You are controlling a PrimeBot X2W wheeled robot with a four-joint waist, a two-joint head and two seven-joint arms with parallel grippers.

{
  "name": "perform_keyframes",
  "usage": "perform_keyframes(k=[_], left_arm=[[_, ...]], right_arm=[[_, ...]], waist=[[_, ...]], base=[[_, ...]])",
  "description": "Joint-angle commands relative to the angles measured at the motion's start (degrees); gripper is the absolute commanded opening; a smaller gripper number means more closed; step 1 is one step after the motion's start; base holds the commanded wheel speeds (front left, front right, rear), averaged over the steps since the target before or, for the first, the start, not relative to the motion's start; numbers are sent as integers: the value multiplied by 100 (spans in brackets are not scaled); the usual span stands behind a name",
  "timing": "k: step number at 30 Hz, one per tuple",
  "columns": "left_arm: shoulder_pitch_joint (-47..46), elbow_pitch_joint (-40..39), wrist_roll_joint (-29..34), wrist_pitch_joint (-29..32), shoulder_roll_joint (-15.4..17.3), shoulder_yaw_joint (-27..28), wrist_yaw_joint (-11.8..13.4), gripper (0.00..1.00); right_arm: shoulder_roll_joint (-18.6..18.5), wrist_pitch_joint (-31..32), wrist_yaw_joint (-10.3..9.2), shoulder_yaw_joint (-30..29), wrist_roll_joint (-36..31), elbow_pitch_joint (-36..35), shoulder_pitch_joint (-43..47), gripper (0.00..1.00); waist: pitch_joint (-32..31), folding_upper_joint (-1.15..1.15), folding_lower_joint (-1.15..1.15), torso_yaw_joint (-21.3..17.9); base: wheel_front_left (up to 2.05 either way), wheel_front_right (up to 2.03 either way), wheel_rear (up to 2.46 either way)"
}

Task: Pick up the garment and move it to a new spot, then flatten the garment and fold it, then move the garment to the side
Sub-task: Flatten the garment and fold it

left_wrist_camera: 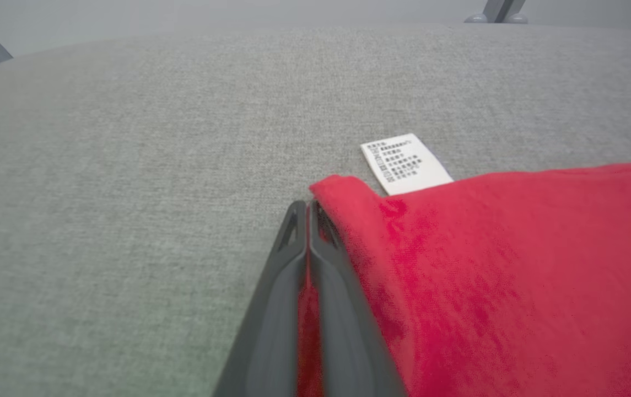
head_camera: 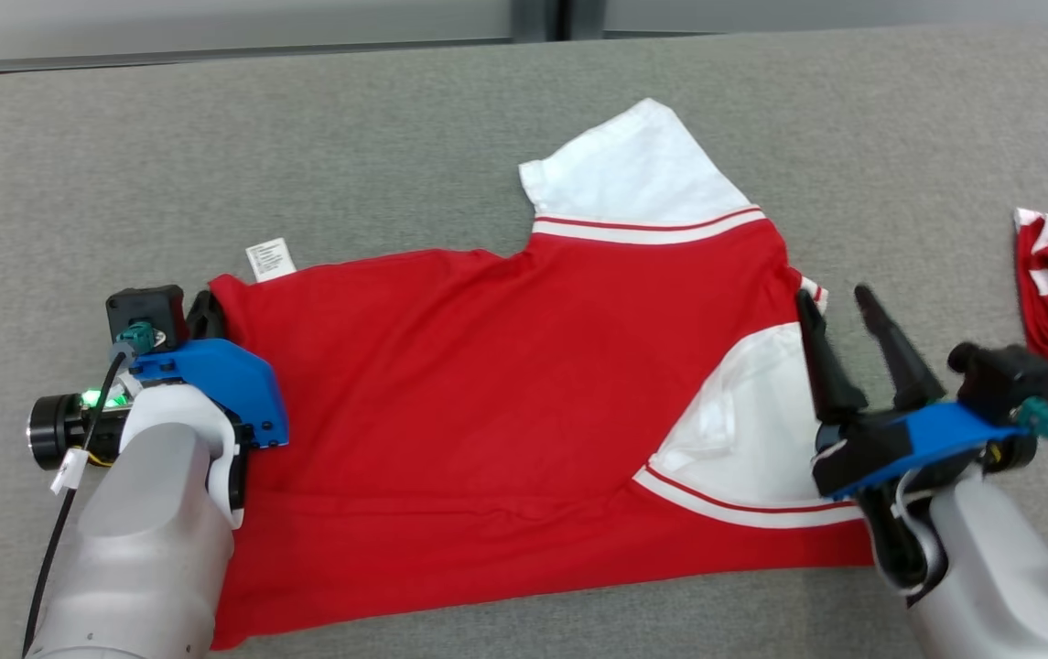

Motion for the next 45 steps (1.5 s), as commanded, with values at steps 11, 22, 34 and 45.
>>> perform_keyframes(k=[11,22,34,45], left_arm=[[102,-646,42,-334,-184,-104,129,0],[-80,-1531,118,-347,-499,-446,123,0],[-238,-2345,-727,-348,-551,-1576,419,0],[-189,-2545,-901,-349,-498,-1515,895,0]], right_arm=[[-548,-20,1,-8,-259,531,-1243,100],[-1101,740,1,474,-246,2127,-2899,100],[-1407,1563,1,786,-275,3237,-3994,100],[-1376,567,1,1039,-184,3259,-4303,0]], waist=[[44,0,0,633],[660,0,0,1379],[1216,0,0,2001],[1156,0,0,1697]], base=[[0,0,0],[0,0,0],[0,0,0],[0,0,0]])
